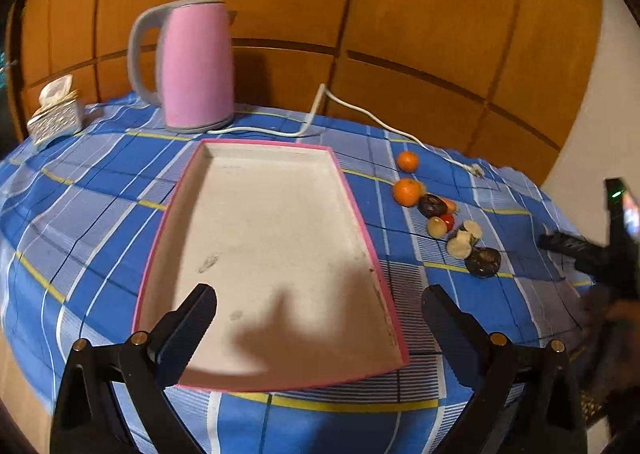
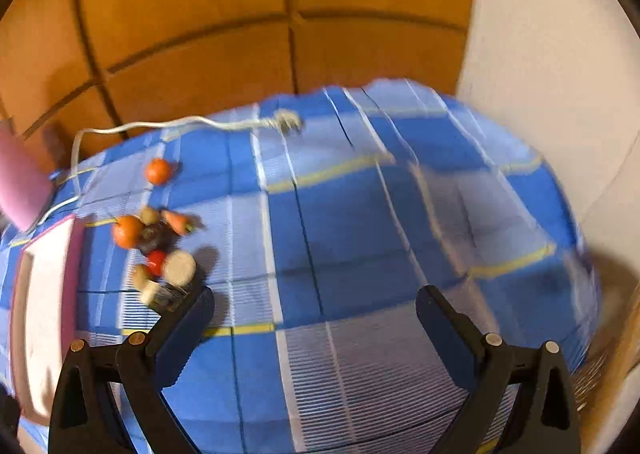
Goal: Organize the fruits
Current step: 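Reach the left tool to the produce pile and grasp a mandarin orange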
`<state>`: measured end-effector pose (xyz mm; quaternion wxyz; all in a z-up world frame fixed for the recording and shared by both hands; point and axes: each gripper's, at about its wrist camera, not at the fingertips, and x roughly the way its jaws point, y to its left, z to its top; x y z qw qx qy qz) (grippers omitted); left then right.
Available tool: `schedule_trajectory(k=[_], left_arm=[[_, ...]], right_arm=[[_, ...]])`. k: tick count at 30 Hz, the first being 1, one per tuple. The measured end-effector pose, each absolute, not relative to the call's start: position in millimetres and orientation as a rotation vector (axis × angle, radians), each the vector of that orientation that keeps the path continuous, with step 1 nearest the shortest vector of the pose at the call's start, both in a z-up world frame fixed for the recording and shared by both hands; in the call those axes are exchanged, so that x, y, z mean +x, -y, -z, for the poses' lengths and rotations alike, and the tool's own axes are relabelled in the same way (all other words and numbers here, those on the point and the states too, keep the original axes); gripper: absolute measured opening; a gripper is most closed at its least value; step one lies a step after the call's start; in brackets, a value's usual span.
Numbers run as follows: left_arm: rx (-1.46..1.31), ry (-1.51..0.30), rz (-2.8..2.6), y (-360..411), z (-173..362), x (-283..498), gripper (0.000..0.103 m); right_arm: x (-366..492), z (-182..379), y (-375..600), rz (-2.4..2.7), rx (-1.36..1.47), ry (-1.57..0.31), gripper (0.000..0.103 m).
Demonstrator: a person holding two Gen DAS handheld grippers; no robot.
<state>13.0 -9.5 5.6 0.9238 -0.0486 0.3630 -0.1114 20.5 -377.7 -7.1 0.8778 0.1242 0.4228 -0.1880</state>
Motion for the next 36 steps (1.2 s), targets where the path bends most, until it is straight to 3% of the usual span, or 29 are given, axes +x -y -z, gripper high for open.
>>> schedule_trajectory(k=[9, 15, 21, 27, 36], left_arm=[[-0.150, -0.814, 0.302, 12.3, -6.6, 38.5, 0.103], [-0.129, -0.817, 0.391, 43.6, -21.3, 68.2, 0.103], [-0.020, -0.897, 0.420, 90.8, -19.3, 106.6, 0.103], [-0.080, -1.001, 0.413, 113.9, -6.2, 153.9, 0.103], [-0.037, -1.007, 0.432, 156.9, -7.9, 241.6, 0.093]], right_arm=[[2.9, 82.8, 403.2, 0.595, 0.354, -0.918, 0.103], [-9.1, 86.3, 402.6, 0.586, 0.297, -0.843, 0.103], [-9.2, 87.2, 402.5, 0.577, 0.293, -0.829, 0.103], [-7.6, 88.3, 400.8, 0.577, 0.287, -0.821, 0.103], [-8.0, 88.5, 401.2, 0.576, 0.285, -0.817, 0.103]])
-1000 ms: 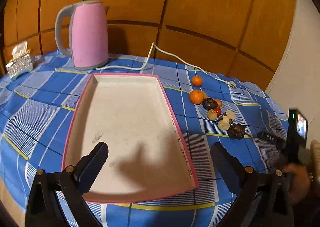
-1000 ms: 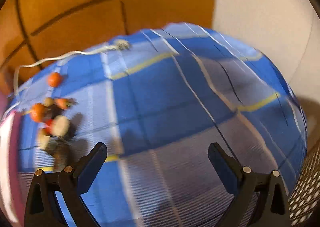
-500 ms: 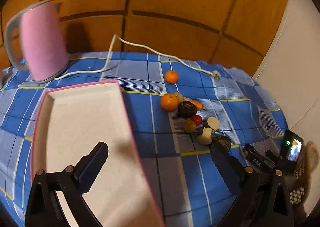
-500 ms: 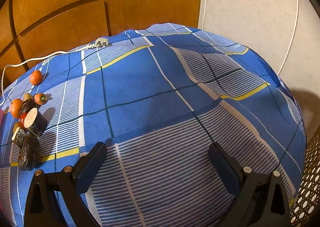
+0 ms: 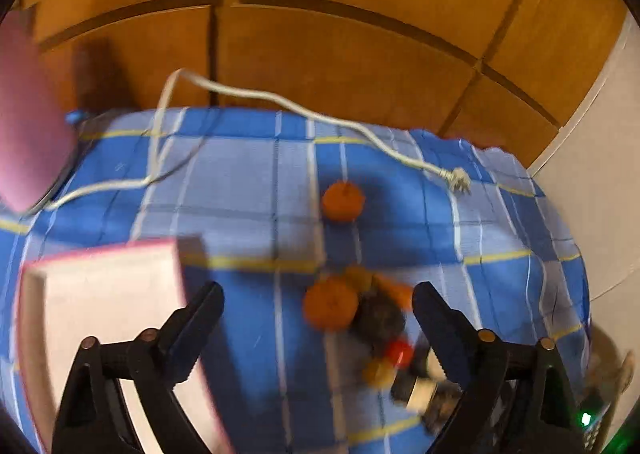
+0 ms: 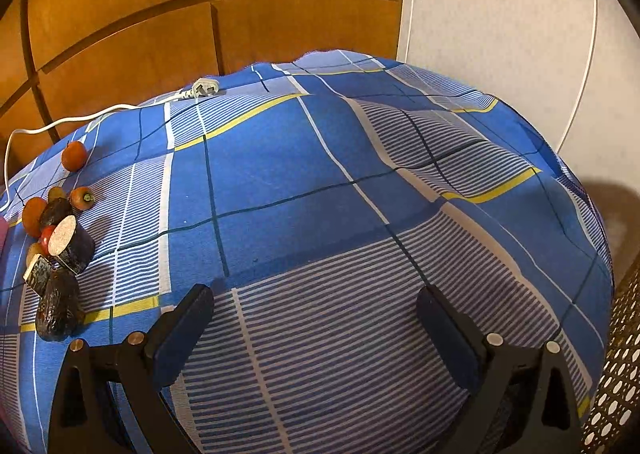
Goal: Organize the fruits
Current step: 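Reach the left tool to the produce pile and grasp a mandarin orange, then carry the mandarin with the left tool into the tray and release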
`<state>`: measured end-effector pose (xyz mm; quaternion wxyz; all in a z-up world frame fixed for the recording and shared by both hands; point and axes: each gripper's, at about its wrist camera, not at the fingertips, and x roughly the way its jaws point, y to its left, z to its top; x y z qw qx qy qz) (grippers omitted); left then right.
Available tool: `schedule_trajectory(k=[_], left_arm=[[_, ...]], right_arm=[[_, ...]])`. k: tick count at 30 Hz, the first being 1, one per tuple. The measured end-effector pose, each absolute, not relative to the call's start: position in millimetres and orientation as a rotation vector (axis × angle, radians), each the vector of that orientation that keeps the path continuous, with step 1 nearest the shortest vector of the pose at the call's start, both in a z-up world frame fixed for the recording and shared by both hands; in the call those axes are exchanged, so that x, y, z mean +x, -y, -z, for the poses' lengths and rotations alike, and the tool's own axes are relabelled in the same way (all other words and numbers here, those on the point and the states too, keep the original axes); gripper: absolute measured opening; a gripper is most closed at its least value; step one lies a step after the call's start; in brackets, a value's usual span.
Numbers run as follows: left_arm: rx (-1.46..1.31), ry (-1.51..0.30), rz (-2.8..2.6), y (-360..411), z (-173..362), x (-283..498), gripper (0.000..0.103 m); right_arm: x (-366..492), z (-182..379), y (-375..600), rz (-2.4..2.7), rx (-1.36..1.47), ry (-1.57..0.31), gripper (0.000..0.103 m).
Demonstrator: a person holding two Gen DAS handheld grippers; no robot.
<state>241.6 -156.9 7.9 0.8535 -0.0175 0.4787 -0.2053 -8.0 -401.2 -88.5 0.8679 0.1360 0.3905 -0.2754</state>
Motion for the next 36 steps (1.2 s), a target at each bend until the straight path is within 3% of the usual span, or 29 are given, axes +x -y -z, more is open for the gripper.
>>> schedule_trajectory(k=[4, 12, 15, 18, 27, 36], left_arm=[[-0.020, -1.039, 0.444, 182.2, 1.8, 276.9, 0.083], [-0.065, -1.127, 0.442, 221.2, 25.6, 329.5, 0.082], [0.010, -1.162, 0.441, 236.5, 40.6, 340.9, 0.068], [0.016, -1.209, 0.433, 237.1, 57.9, 347.9, 0.041], [-0.080, -1.135, 0.446, 209.2, 47.0, 327.9, 0.039], [-0.141, -0.977, 0.400, 153.6, -11.8, 270.8, 0.039]], right_arm=[[-8.1, 88.0, 401.3, 0.577, 0.282, -0.817, 0.103], [-8.7, 87.4, 401.9, 0.578, 0.276, -0.817, 0.103], [-8.5, 87.6, 402.2, 0.578, 0.274, -0.818, 0.103], [-8.4, 87.7, 401.9, 0.579, 0.274, -0.817, 0.103], [-9.0, 88.1, 402.1, 0.578, 0.268, -0.817, 0.103], [-8.1, 88.5, 401.8, 0.577, 0.271, -0.815, 0.103]])
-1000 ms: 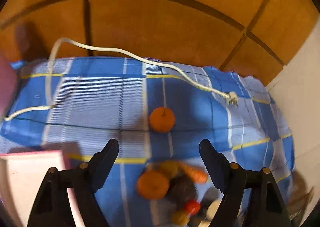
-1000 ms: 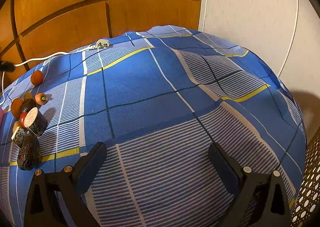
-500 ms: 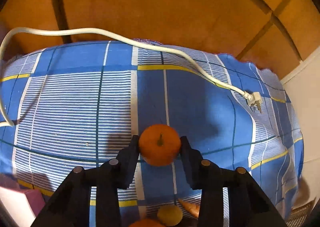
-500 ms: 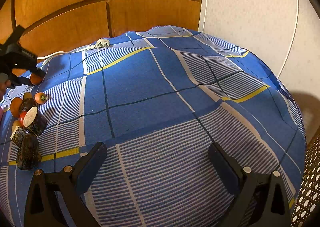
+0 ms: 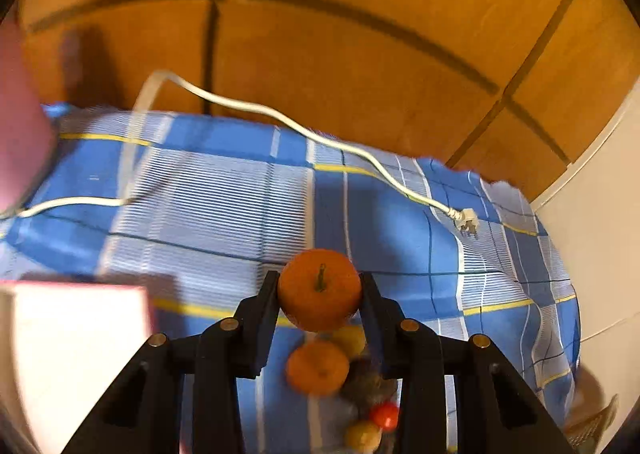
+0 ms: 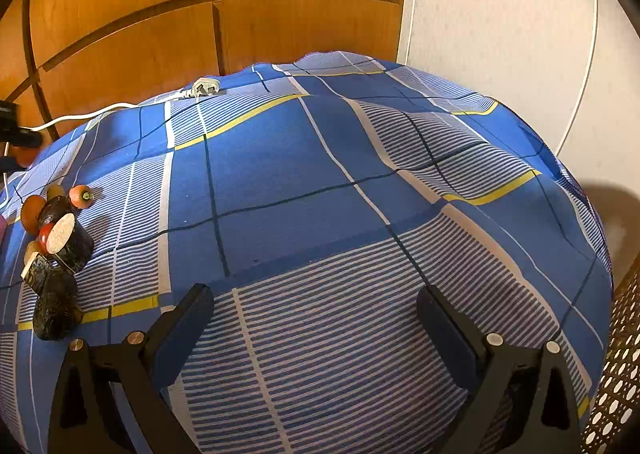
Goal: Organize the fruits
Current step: 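Carry the mandarin with the left tool into the tray and release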
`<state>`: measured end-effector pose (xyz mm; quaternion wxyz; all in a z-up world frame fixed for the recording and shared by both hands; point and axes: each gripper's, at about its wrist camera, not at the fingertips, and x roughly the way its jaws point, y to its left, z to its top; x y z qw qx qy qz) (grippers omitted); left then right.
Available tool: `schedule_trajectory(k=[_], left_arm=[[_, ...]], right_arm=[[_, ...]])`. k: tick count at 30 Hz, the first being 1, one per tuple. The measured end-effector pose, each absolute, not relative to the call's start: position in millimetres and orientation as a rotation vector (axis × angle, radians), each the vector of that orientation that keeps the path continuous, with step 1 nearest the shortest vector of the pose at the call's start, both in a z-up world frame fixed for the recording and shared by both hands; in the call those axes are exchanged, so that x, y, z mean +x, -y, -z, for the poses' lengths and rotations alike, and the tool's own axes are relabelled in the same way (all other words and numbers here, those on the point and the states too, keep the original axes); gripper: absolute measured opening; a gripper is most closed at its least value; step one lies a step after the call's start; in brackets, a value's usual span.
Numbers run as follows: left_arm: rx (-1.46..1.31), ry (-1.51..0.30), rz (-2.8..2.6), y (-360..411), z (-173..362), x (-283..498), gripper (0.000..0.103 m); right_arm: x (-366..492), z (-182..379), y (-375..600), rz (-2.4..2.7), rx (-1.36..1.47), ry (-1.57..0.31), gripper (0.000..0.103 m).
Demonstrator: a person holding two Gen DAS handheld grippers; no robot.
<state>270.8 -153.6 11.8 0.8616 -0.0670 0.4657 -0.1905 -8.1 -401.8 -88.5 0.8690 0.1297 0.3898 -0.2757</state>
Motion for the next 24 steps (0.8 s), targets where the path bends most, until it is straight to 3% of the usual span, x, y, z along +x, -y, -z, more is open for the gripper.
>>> schedule_trajectory(k=[10, 24], left_arm=[[-0.122, -0.834, 0.267, 80.8, -42.7, 193.4, 0.039], [-0.329, -0.957, 0.053, -24.0, 17.9, 134.6, 0.039]], right_arm=[[-8.4, 88.6, 401.5, 0.577, 0.271, -0.815, 0.103], [-8.8, 88.4, 400.9, 0.579, 0.271, -0.815, 0.103]])
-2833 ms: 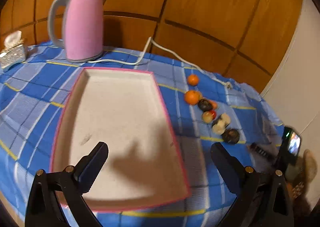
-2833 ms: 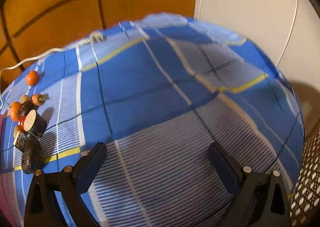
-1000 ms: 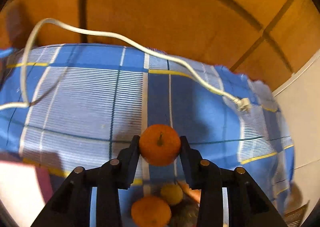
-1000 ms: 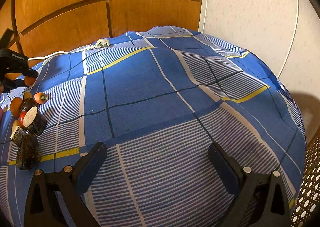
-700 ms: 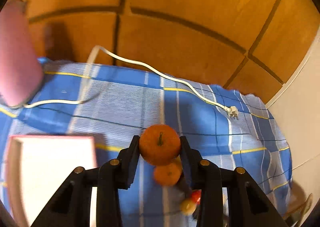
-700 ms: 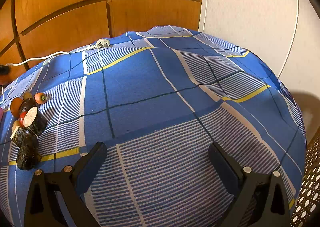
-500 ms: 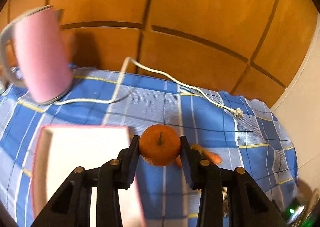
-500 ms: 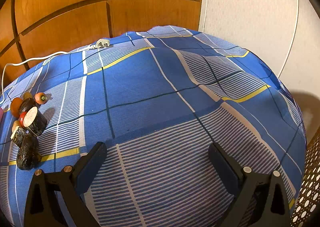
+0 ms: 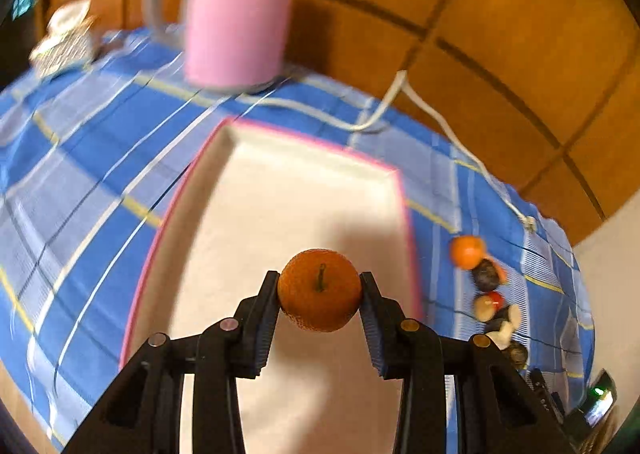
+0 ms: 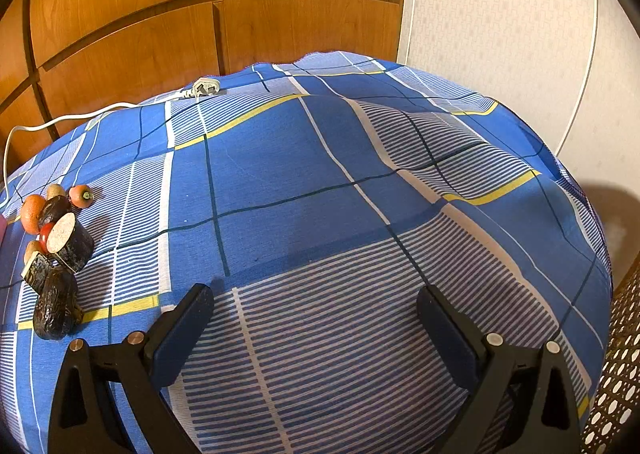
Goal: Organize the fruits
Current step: 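Carry the mandarin with the left tool into the tray and release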
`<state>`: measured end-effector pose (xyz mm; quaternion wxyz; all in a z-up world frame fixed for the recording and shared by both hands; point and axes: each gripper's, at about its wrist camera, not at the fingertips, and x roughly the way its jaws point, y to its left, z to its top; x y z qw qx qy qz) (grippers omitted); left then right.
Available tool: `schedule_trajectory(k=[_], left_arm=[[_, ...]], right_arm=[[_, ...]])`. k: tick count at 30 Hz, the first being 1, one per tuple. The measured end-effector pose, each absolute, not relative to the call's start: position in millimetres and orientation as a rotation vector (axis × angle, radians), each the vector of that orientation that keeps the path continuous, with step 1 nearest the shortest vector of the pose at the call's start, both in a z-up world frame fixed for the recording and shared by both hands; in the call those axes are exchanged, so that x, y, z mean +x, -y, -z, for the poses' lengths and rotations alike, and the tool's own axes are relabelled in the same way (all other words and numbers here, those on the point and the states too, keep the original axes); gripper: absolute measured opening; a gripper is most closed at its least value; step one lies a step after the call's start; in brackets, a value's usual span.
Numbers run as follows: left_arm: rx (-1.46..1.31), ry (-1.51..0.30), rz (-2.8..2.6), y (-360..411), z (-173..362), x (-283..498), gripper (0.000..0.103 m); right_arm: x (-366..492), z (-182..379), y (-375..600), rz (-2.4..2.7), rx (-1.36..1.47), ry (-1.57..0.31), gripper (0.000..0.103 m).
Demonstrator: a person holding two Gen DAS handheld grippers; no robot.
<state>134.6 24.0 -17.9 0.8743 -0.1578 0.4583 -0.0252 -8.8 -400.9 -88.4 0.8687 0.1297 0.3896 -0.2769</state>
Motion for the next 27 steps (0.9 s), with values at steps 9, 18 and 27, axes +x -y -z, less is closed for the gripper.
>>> schedule_trajectory(k=[9, 18, 27], left_arm=[[-0.343, -0.964, 0.036, -49.3, 28.2, 157.5, 0.039], [-0.273, -0.959, -0.003, -51.0, 32.7, 191.6, 0.039], [-0.229, -1.011, -0.039, -47.0, 51.9, 209.3, 0.041]], right_arm=[[-8.9, 88.4, 400.0, 0.582, 0.266, -0.814, 0.103], [-8.9, 88.3, 399.8, 0.583, 0.265, -0.814, 0.103], [-8.8, 88.4, 399.6, 0.589, 0.266, -0.815, 0.103]])
